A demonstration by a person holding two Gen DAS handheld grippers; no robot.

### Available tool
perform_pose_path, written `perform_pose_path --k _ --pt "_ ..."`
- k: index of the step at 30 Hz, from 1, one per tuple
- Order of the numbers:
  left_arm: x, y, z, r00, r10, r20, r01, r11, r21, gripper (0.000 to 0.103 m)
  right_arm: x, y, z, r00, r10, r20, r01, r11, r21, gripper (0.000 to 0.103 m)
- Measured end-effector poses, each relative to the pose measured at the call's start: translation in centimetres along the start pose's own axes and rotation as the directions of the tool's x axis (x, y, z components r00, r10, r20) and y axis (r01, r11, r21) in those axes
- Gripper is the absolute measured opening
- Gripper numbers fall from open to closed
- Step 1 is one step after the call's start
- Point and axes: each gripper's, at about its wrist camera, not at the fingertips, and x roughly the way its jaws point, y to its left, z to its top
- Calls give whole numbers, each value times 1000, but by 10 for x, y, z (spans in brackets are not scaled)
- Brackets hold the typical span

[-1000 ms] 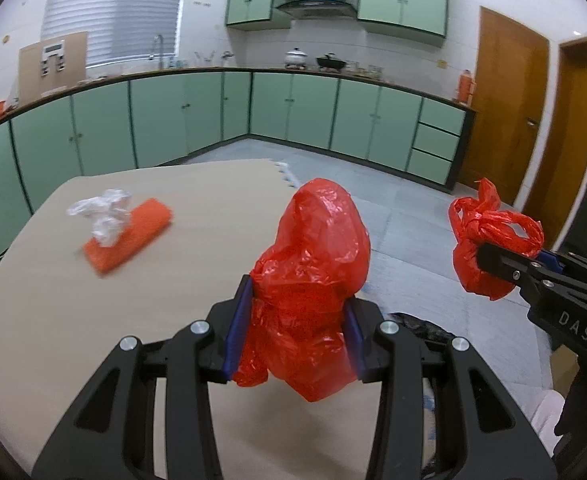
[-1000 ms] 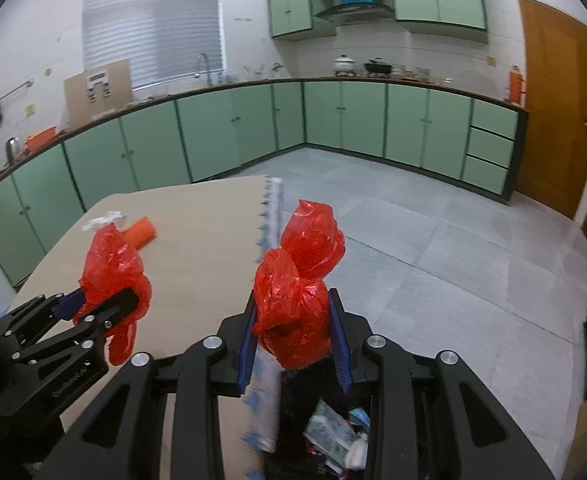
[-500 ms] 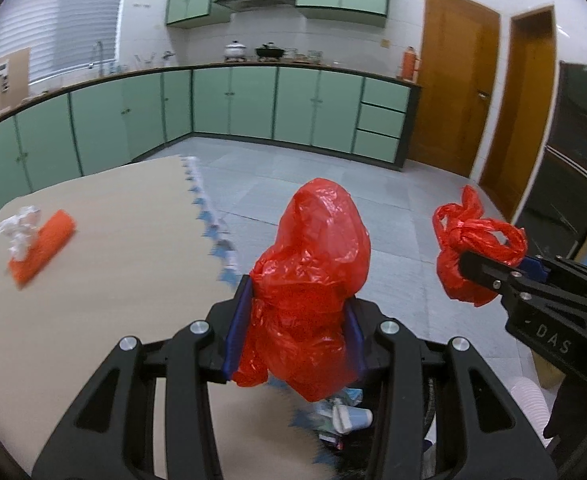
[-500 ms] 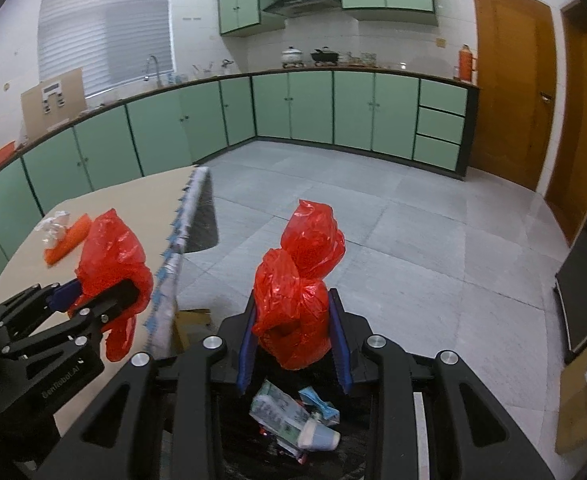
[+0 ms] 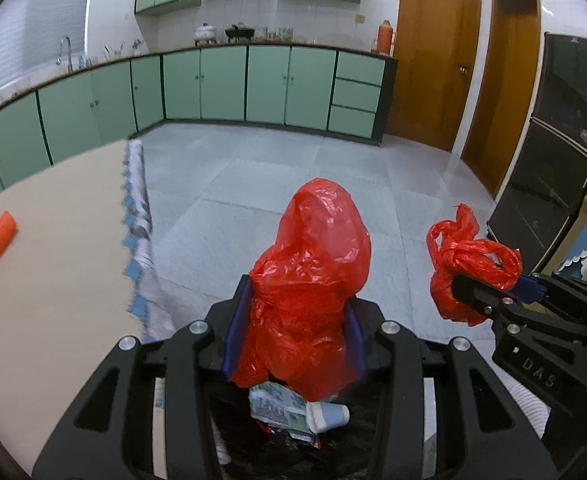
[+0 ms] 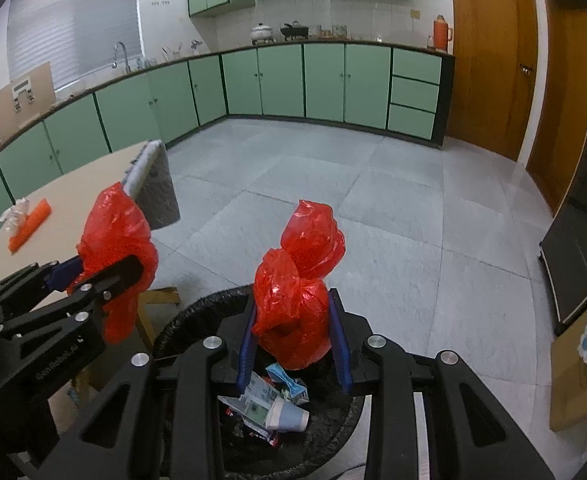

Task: Collect trash
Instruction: 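Open both tools over the black bin to drop the red bags, then move both tools back over the tissue and orange mesh net on the table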

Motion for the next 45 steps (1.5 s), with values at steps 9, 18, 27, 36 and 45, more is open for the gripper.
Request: perform_pose_path --k 9,18,27,36,45 --pt "13 5 -1 999 11 -31 -11 1000 -8 57 33 -10 -8 998 22 -63 -21 1000 8 40" --pt "11 10 6 1000 -4 -28 3 999 -41 64 38 -10 -8 998 18 -67 -17 1000 17 61" --pt "-26 46 22 997 53 50 -48 995 -85 72 11 3 12 999 12 39 -13 1000 26 92" --pt "-82 125 32 970 211 118 -190 968 -162 77 -10 59 44 985 102 138 -98 995 -35 97" --pt "-130 225 19 911 399 105 -360 893 -270 77 -4 155 70 960 229 159 -206 968 -145 97"
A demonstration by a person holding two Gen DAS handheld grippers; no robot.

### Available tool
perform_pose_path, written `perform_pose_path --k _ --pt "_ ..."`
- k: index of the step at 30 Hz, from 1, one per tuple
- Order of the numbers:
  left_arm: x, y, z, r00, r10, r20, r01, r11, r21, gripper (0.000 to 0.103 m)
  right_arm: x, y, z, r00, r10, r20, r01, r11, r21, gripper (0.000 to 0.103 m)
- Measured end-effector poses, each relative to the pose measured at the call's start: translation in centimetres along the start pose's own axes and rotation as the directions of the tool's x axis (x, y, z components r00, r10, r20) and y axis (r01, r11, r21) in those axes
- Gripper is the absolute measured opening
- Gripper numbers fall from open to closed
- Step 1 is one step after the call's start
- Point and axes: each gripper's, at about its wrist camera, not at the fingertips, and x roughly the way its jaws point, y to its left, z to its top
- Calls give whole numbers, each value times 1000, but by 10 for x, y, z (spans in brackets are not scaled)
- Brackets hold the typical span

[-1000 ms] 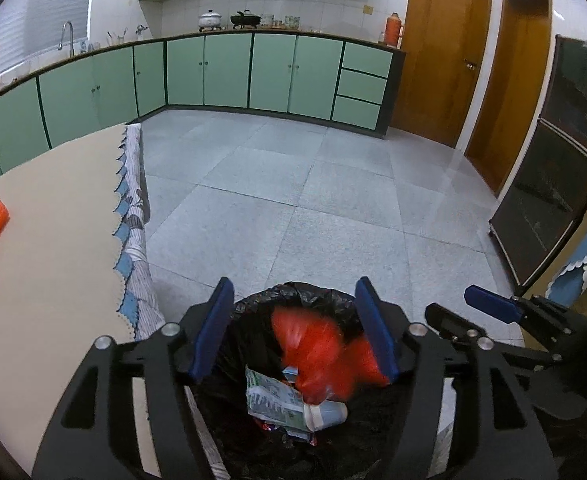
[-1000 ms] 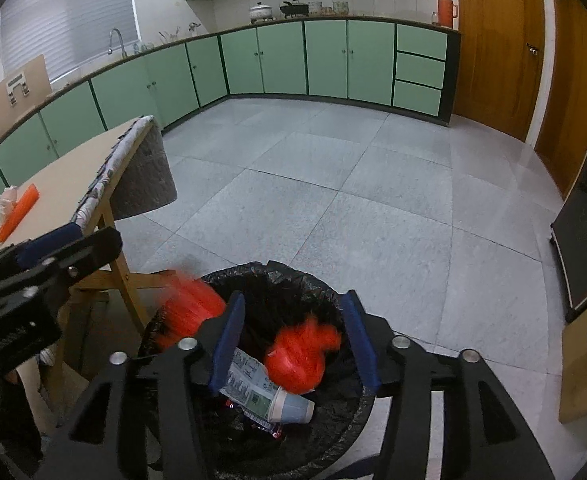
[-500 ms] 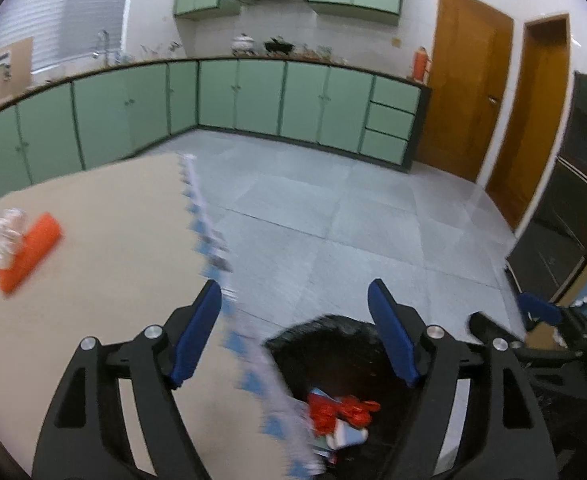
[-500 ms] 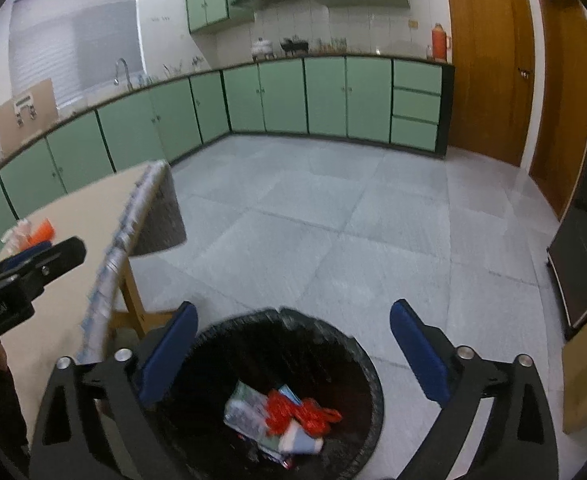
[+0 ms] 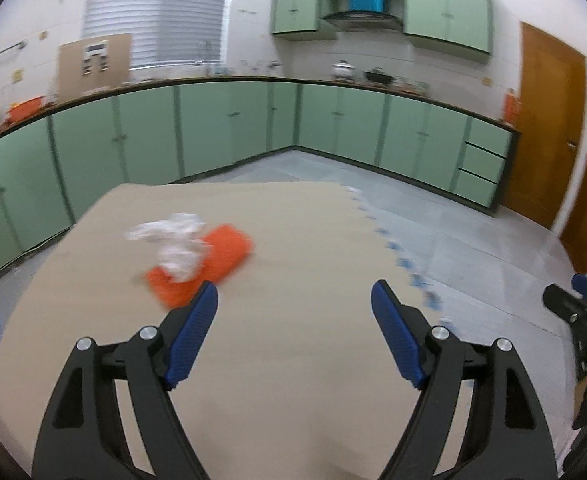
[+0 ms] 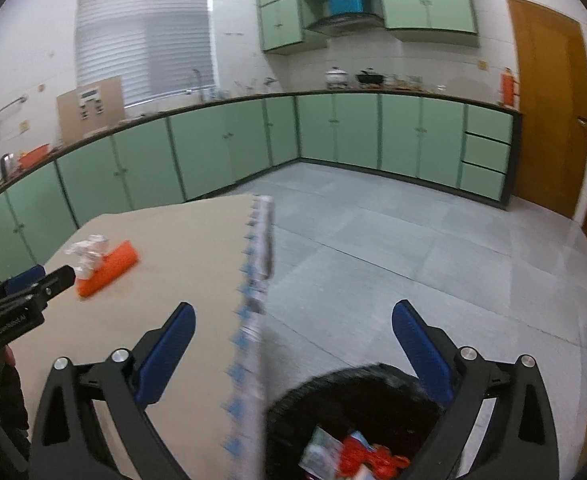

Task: Collect trash
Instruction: 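Move both tools back over the tissue and orange mesh net on the table, then grasp the white tissue with the left tool while the right tool grasps the orange mesh net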

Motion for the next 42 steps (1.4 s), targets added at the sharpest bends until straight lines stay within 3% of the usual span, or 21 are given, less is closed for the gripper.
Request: perform_pose_path --k 6,10,19,31,32,34,35,37,42 --pt "13 59 12 996 91 -4 -91 994 -58 77 32 59 12 998 68 -2 -68 996 -54 97" --pt "31 81 23 993 114 -12 -115 991 -73 77 56 90 19 995 97 1 -97 993 -70 97" --pt "69 106 36 994 100 -38 -103 990 -92 77 108 134 42 994 108 6 -107 990 -95 97" --pt "122 114 50 993 73 -90 -82 991 -107 76 146 144 50 996 85 -21 -87 991 -102 97" --pt "125 114 50 993 69 -96 -80 991 -107 74 147 143 50 996 83 -24 -85 991 -101 97" --pt "131 114 49 992 59 -108 -71 992 -106 53 150 143 50 996 79 -29 -81 992 -100 97" --pt "133 114 48 992 52 -114 -64 992 -107 48 151 142 49 996 78 -31 -81 992 -100 97" --pt "135 114 46 992 35 -122 -48 993 -108 25 153 141 49 996 78 -36 -81 992 -101 97" --pt "124 114 41 996 22 -82 -32 992 -125 13 152 146 49 994 102 -44 -106 989 -105 97"
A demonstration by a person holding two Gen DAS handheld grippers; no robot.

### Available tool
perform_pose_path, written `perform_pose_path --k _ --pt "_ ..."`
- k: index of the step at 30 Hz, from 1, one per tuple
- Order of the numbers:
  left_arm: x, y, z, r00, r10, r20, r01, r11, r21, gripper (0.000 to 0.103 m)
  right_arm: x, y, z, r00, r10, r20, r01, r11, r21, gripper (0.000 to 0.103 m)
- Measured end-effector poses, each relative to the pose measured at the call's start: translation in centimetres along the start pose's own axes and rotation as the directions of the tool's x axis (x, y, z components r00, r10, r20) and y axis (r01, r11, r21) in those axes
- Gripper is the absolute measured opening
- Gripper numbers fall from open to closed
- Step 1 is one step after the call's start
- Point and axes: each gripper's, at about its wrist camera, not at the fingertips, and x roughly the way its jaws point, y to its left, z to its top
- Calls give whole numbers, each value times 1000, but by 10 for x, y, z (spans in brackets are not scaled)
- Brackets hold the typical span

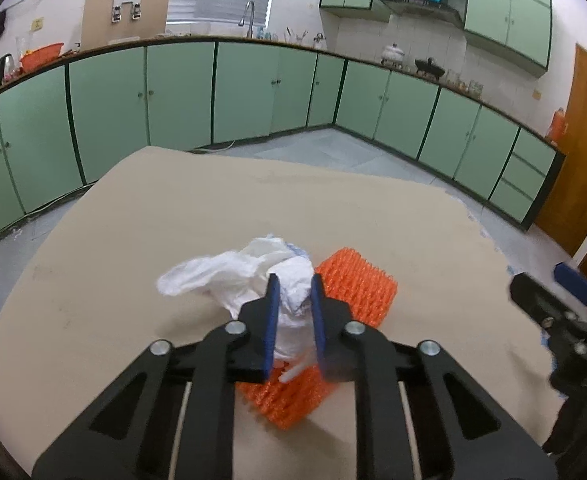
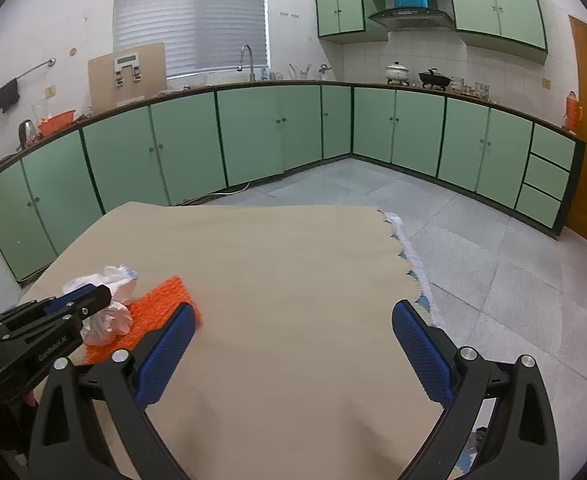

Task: Collect trash
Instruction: 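Grasp the white tissue with the left tool while the right tool grasps the orange mesh net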

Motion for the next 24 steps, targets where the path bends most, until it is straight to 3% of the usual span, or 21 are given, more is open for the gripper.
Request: perform_pose_path --k 8,12,16,23,24 --pt "-35 32 -1 997 32 64 -27 997 -70 11 6 34 -1 998 68 -16 -68 998 -12 97" --pt "-39 57 -8 994 100 50 -96 993 -73 10 17 61 -2 996 75 -39 -76 996 -42 97" --pt "-39 76 -16 989 146 25 -143 987 -75 10 32 83 -3 994 72 -79 -76 996 -53 97" --pt "-46 91 -17 985 168 24 -166 984 -70 10 60 112 -12 980 46 -196 -62 995 -80 96" --pt "-46 91 -17 986 167 24 -165 984 -71 10 62 113 -13 976 57 -208 -74 995 -74 92"
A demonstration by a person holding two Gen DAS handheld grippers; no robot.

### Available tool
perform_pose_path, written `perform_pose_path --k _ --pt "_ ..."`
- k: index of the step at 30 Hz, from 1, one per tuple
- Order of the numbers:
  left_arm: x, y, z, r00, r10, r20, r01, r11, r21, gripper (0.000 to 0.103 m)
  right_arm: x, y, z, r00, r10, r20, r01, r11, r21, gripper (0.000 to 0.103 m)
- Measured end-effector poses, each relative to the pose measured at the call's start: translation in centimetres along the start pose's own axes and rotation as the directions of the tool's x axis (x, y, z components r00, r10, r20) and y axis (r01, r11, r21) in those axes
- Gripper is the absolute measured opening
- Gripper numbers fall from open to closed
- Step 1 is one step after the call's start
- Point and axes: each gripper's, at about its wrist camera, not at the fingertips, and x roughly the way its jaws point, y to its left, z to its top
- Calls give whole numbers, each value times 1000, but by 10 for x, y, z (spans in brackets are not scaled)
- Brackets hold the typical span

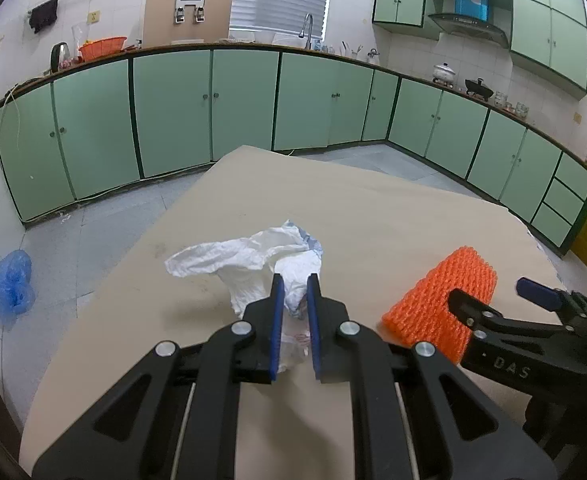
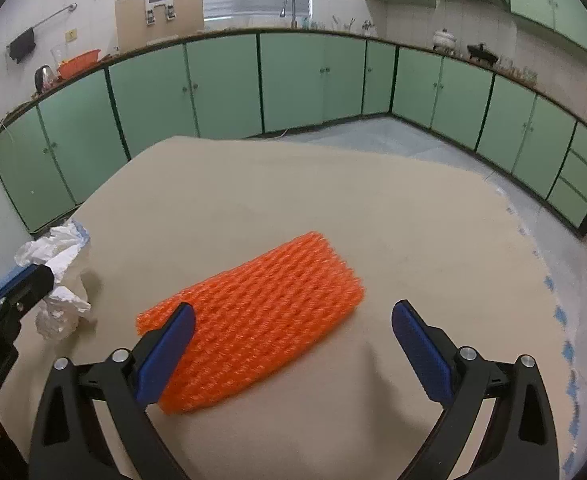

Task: Collect trash
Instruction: 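Grasp the white tissue with the left tool while the right tool grasps the orange mesh net, then lift the tissue and mesh net and carry both toward the black bin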

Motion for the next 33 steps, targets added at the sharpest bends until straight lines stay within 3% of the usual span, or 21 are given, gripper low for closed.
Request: perform_pose_path --k 4,8,10,12,22,33 --pt "4 2 1 1000 -3 -10 3 1000 -5 10 12 0 -2 997 40 -69 -39 999 10 63" --pt "5 1 0 1000 -2 -15 2 1000 -6 10 11 -5 -2 996 57 -71 -56 998 17 41" --pt "5 0 0 1000 2 -18 -2 1000 -1 10 9 -4 -2 996 63 -62 -63 998 10 22" --pt "4 -2 0 1000 3 -21 -3 1000 3 10 6 -3 -3 995 81 -51 -81 997 4 12" --pt "0 -11 2 1000 -3 -26 4 1000 16 10 -31 -22 -2 995 89 38 -90 996 7 10" --pt "-29 -53 -6 997 -75 -15 76 995 59 10 -97 -62 -11 989 83 122 -84 996 0 10"
